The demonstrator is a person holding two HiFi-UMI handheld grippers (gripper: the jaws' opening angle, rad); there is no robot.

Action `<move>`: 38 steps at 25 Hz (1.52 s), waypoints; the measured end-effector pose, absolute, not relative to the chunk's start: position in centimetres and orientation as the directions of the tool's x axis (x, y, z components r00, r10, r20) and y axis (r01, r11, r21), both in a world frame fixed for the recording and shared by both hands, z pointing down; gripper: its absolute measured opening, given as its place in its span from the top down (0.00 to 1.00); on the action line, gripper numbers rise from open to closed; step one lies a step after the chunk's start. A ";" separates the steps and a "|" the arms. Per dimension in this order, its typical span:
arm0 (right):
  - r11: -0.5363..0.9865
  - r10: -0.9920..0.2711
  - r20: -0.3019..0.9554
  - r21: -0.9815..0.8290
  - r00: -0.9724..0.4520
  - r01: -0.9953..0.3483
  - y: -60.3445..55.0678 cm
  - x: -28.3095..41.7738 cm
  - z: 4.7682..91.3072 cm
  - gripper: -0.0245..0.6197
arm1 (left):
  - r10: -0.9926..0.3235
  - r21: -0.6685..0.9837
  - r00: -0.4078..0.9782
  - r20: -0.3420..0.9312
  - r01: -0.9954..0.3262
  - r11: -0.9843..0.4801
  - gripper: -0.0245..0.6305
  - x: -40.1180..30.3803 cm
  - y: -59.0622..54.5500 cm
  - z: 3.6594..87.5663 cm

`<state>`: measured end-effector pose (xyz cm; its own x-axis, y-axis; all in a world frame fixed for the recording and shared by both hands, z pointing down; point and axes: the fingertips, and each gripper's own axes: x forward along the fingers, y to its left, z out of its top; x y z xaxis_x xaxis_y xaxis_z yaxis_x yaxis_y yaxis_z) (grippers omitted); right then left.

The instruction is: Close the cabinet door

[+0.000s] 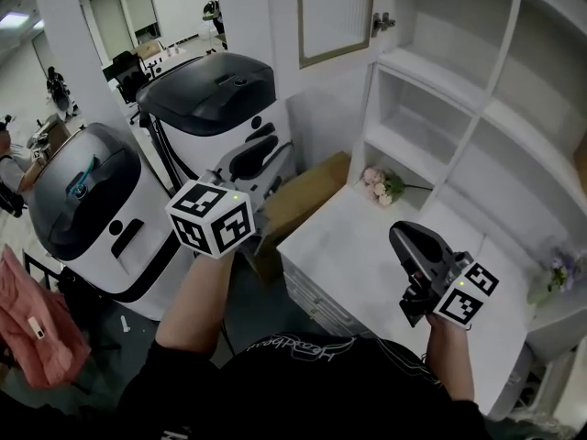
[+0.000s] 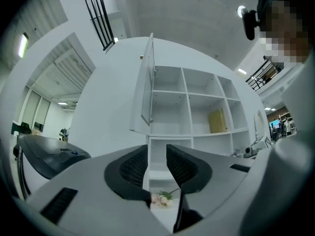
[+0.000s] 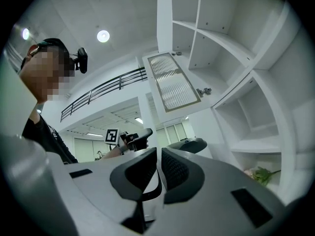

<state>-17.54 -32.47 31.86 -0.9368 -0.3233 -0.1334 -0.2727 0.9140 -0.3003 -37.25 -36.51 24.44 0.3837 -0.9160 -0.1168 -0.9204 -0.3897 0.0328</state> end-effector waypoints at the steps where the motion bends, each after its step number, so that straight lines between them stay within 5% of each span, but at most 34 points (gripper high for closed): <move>1: 0.913 -0.324 -0.127 -0.302 -0.938 -0.275 -32.7 -17.6 32.1 0.87 | -0.917 0.033 0.379 -0.124 -0.922 -0.385 0.79 -37.8 -37.3 23.9; 7: 0.903 -0.335 -0.101 -0.318 -0.937 -0.289 -33.9 -17.6 33.3 0.87 | -0.931 0.049 0.333 -0.151 -0.938 -0.343 0.64 -40.8 -41.8 21.7; 15: 0.877 -0.373 -0.071 -0.353 -0.925 -0.327 -35.2 -16.9 35.0 0.87 | -0.900 0.022 0.401 -0.170 -0.912 -0.410 0.62 -40.4 -44.6 19.5; 30: 0.835 -0.440 -0.016 -0.376 -0.898 -0.402 -35.1 -13.6 36.1 0.87 | -0.891 0.007 0.411 -0.192 -0.908 -0.420 0.82 -39.6 -45.9 17.8; 38: 0.853 -0.424 -0.035 -0.351 -0.905 -0.386 -34.4 -11.5 35.0 0.87 | -0.918 -0.024 0.359 -0.166 -0.932 -0.360 0.82 -38.3 -45.3 17.8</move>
<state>-11.46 -34.42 35.00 -0.9049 -0.4242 -0.0346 -0.3864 0.8529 -0.3511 -38.27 -45.34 17.79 0.3592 -0.9184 -0.1658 -0.9325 -0.3604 -0.0240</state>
